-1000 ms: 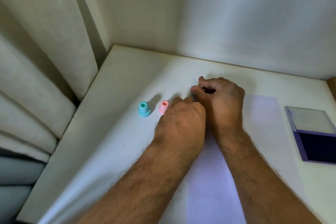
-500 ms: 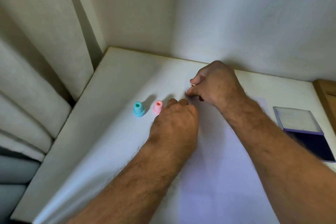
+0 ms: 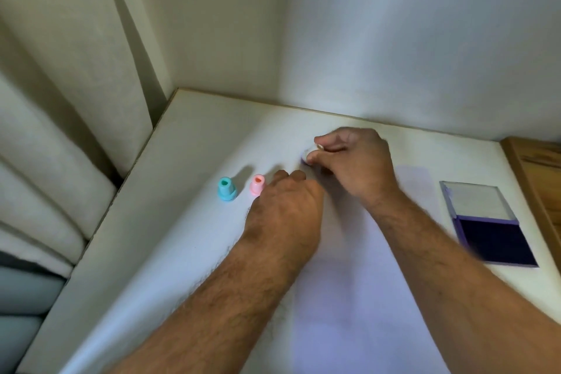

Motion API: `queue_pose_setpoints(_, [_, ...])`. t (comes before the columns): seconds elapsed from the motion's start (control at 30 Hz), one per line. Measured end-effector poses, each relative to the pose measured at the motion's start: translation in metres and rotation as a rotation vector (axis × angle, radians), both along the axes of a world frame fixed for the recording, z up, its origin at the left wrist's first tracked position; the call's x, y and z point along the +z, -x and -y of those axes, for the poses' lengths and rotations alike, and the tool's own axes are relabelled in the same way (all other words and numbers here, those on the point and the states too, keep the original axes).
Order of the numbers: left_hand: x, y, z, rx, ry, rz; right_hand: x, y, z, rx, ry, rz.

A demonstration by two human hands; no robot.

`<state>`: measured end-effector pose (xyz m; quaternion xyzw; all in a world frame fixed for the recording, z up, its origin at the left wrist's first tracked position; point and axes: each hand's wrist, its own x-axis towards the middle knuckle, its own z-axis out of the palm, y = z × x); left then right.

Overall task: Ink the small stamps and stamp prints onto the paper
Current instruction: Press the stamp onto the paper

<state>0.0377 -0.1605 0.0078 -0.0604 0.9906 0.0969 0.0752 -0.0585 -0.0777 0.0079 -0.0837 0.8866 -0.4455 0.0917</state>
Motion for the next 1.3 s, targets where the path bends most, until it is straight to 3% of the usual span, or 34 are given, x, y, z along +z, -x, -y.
queue_pose_setpoints(0.17, [0.001, -0.001, 0.0, 0.023, -0.021, 0.032, 0.016, -0.025, -0.026, -0.323, 0.676, 0.27])
queue_pose_setpoints(0.3, [0.006, 0.0, 0.003, 0.054, -0.078, 0.122, 0.03, -0.052, -0.044, -0.445, 0.885, 0.428])
queue_pose_setpoints(0.4, [0.014, 0.0, 0.005, 0.102, -0.146, 0.196, 0.038, -0.067, -0.052, -0.49, 0.913, 0.512])
queue_pose_setpoints(0.57, [0.031, -0.013, 0.011, 0.193, -0.232, -0.048, 0.043, -0.084, -0.056, -0.465, 0.959, 0.569])
queue_pose_setpoints(0.73, [0.033, -0.025, 0.028, 0.337, -0.281, -0.005, 0.034, -0.091, -0.053, -0.413, 0.957, 0.653])
queue_pose_setpoints(1.13, [0.022, -0.036, 0.047, 0.246, -0.077, 0.125, 0.005, -0.095, -0.037, -0.274, 0.831, 0.713])
queue_pose_setpoints(1.3, [0.012, -0.038, 0.033, 0.186, 0.042, 0.037, 0.005, -0.092, -0.038, -0.262, 0.795, 0.677])
